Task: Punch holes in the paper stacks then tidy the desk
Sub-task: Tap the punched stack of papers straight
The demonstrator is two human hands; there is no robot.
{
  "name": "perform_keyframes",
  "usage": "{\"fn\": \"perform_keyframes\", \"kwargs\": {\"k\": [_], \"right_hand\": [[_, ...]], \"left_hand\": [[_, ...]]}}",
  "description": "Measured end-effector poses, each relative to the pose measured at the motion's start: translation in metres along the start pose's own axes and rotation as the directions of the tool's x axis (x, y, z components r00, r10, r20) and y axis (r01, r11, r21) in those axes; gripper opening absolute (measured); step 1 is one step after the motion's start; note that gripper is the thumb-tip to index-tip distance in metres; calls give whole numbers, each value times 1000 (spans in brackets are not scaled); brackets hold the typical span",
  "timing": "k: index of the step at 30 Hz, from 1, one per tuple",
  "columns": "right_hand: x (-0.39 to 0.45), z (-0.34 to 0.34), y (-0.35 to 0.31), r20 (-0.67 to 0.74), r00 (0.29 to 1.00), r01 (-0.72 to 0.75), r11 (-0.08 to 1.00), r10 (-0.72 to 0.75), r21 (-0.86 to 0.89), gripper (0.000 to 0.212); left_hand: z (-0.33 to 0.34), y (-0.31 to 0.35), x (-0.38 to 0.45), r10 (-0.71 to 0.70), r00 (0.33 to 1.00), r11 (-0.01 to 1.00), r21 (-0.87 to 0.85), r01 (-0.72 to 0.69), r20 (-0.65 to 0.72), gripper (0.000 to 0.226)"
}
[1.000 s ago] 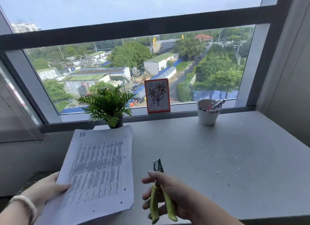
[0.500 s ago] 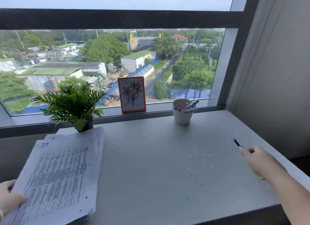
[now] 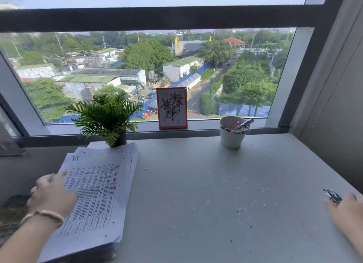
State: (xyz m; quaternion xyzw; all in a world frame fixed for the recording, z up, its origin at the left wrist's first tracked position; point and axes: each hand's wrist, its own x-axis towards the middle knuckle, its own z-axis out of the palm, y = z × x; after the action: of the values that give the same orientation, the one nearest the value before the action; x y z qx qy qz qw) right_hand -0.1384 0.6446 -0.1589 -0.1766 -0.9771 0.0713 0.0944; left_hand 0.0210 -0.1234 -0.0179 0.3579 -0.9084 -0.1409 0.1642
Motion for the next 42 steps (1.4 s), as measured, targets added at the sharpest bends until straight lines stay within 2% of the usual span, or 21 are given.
{"fn": "perform_keyframes", "kwargs": {"k": [1,3,5,6,9,11,12,14,15,17,19,21,23,25,29,31,33,35,38,40,42], "right_hand": [[3,12,0,-88,993,84,996,-80,41,63],[-36,-22,-43,-19,998,64,992,-62,106,58],[-95,-96,-124,-132,990,44,999,-41,14,39],[-121,-119,-160,-166,983,93,993,-80,72,34],[-166,-132,-219,-131,957,282,939,-260,197,36],[-188,-132,-249,-23,884,433,802,-466,410,42],[-198,-140,-270,3,841,450,703,-541,551,31],[-219,-151,-320,225,762,227,577,-607,785,6],[-228,-154,-347,361,696,43,538,-620,842,7],[-243,-152,-400,598,490,-336,496,-634,801,10],[-253,-152,-450,722,326,-552,497,-611,670,15],[-258,-148,-486,787,242,-637,519,-568,570,32],[-261,-145,-509,820,179,-717,499,-544,487,29],[-263,-143,-521,852,152,-749,504,-501,430,29],[-263,-135,-538,894,151,-677,614,-422,405,36],[-265,-132,-546,907,105,-644,667,-407,374,32],[-270,-128,-551,916,111,-577,726,-385,375,34],[-278,-125,-556,895,189,-535,721,-404,439,25],[-282,-116,-559,773,399,-442,634,-494,634,10],[-282,-117,-550,780,364,-529,576,-509,623,12],[-279,-123,-529,830,221,-661,547,-513,514,9]], "left_hand": [[-12,34,-22,60,998,993,-100,-63,-31,61],[-26,104,-64,287,956,930,-221,-294,-62,49],[-7,137,-89,409,910,869,-331,-367,67,44],[2,150,-103,437,887,850,-390,-353,149,45],[24,159,-120,477,858,836,-398,-377,191,51],[15,142,-106,407,902,880,-327,-345,143,57],[5,126,-91,305,942,923,-286,-256,140,61],[-18,83,-55,-22,984,984,-170,53,178,69],[-32,61,-40,-179,964,972,-117,205,198,74],[-49,21,-19,-367,891,912,-83,401,266,82],[-56,0,-8,-409,826,882,-63,467,388,82],[-59,-9,-2,-399,794,894,1,449,460,78],[-60,-15,5,-375,788,913,50,404,488,71],[-55,-20,10,-347,804,931,78,356,483,58],[-48,-23,9,-329,818,943,119,310,473,36],[-49,-23,11,-318,824,948,138,288,468,34],[-47,-24,12,-295,835,955,160,249,464,35],[-48,-26,13,-273,837,962,152,227,474,33],[-48,-34,17,-285,766,939,7,344,576,45],[-55,-39,14,-302,717,856,-153,494,628,52],[-61,-44,8,-288,653,756,-251,604,700,50]]}}
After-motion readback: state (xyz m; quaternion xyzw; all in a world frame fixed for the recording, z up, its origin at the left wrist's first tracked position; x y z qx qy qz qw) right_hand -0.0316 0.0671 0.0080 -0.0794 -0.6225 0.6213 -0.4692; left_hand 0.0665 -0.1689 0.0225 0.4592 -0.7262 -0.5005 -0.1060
